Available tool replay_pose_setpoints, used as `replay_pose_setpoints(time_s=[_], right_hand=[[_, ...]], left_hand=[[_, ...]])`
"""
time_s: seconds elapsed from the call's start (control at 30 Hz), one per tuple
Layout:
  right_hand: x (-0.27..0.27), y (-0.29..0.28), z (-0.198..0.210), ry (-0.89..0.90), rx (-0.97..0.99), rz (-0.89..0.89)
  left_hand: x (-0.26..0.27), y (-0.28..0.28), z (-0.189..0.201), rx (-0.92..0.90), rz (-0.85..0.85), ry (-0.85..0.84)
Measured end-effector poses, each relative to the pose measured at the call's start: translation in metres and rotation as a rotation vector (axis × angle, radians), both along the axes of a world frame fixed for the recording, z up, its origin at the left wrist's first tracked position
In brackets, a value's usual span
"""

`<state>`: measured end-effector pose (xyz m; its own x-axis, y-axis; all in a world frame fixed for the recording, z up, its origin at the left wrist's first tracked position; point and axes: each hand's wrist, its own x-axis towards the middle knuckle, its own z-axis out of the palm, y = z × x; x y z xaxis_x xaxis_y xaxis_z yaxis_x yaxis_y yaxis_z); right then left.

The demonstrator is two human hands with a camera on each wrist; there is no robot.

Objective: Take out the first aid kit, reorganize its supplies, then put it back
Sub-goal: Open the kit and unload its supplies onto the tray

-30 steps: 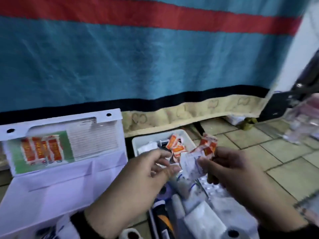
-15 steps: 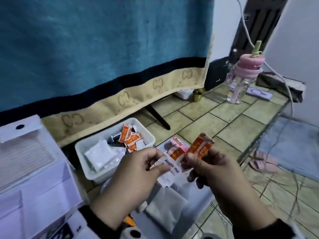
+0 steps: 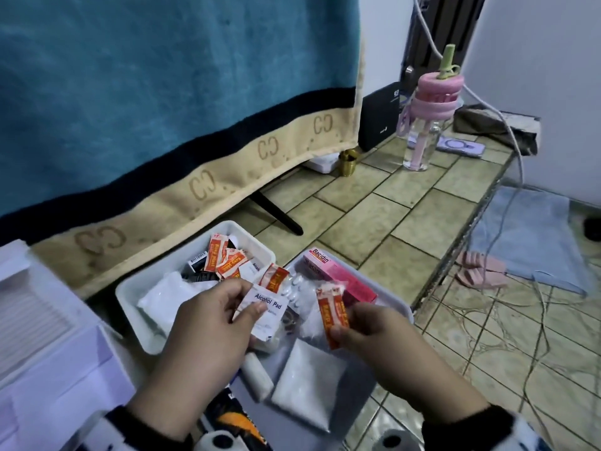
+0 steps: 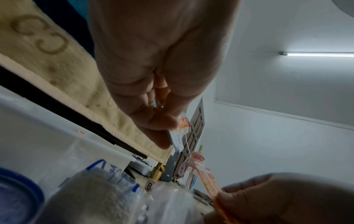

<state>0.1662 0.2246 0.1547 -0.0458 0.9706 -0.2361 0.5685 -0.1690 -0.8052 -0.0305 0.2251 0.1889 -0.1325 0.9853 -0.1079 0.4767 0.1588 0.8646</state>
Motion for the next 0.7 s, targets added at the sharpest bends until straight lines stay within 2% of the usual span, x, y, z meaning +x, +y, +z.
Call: replay_pose_setpoints(time_s=[0.2,0.33,0.4,0.47,0.6,0.7], right_hand=[[-0.023,0.015,-0.013,0.042,0.011,0.166],[-0.014,0.012,-0.006,0.105,0.131,0.012],[0.001,0.006,0.003,0.057,0.21,-0.112],[0.018,-0.002,0.011,-0.024,0.174,-0.181],[0.028,-0.008,0.013,-0.161,-0.019,-0.098],[0.027,0.001,0.002,-0.275,-0.017,-0.07]], left_hand=[[-0.004,0.004,-0.002,0.006,0.015,0.092],[-0.008,0.003,-0.004,0.011,0.036,0.096],[-0.01,0.002,-0.006,0.018,0.042,0.104],[-0.009,0.001,-0.005,0.01,0.043,0.096],[-0.004,0.001,-0.006,0.015,0.027,0.096],[0.001,0.002,-0.006,0.002,0.014,0.069]])
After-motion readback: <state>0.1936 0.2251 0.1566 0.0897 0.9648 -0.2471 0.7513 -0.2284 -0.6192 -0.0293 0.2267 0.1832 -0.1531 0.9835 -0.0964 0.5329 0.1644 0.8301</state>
